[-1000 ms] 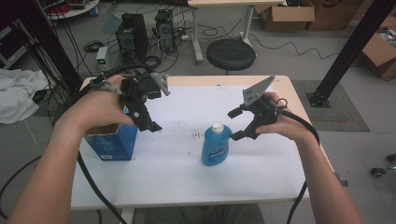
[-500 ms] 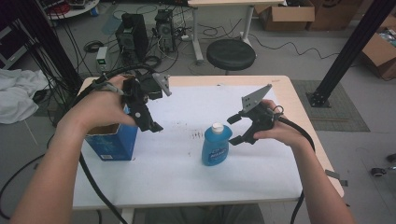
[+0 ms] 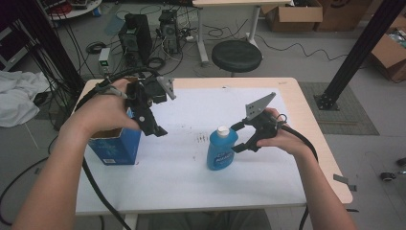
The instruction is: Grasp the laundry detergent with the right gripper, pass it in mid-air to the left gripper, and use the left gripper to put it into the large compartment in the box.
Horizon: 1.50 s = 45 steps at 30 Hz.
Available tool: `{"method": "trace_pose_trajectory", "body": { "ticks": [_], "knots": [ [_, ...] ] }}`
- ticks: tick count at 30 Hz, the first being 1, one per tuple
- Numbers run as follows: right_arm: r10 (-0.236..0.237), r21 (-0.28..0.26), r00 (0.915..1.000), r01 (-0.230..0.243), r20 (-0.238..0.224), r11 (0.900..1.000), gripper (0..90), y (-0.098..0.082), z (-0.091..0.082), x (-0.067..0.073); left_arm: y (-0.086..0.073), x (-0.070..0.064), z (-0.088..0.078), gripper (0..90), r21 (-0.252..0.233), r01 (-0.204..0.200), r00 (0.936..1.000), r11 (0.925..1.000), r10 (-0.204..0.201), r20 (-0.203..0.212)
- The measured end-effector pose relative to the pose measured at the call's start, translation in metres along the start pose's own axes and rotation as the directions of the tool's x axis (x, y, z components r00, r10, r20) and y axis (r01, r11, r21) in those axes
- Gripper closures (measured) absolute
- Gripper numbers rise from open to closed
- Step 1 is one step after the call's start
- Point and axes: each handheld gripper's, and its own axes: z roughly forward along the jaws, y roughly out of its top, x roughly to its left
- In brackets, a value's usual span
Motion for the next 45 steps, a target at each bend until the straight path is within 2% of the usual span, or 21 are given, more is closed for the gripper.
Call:
{"method": "trace_pose_trajectory", "body": {
  "ticks": [15,35,42,45],
  "knots": [
    [0.002,-0.018,0.9999,-0.002,-0.014,1.000,19.3,-0.006,0.014,0.001,-0.001,-0.002,0.002,0.3,0.001,0.000,1.0000,1.0000,0.000,0.005],
    [0.006,-0.028,0.9981,-0.007,-0.061,1.000,23.1,-0.015,0.035,-0.006,-0.002,0.001,0.005,0.3,-0.002,0.002,1.0000,1.0000,-0.002,0.007],
    [-0.006,-0.038,0.9974,0.004,-0.072,0.999,27.7,-0.014,0.040,-0.005,-0.002,0.001,0.005,0.3,-0.002,0.003,0.9999,1.0000,-0.003,0.011],
    [-0.001,-0.050,0.9951,-0.004,-0.099,0.999,30.3,-0.014,0.044,-0.007,-0.002,0.001,0.005,0.3,0.000,0.005,0.9999,1.0000,-0.005,0.011]
  ]
}}
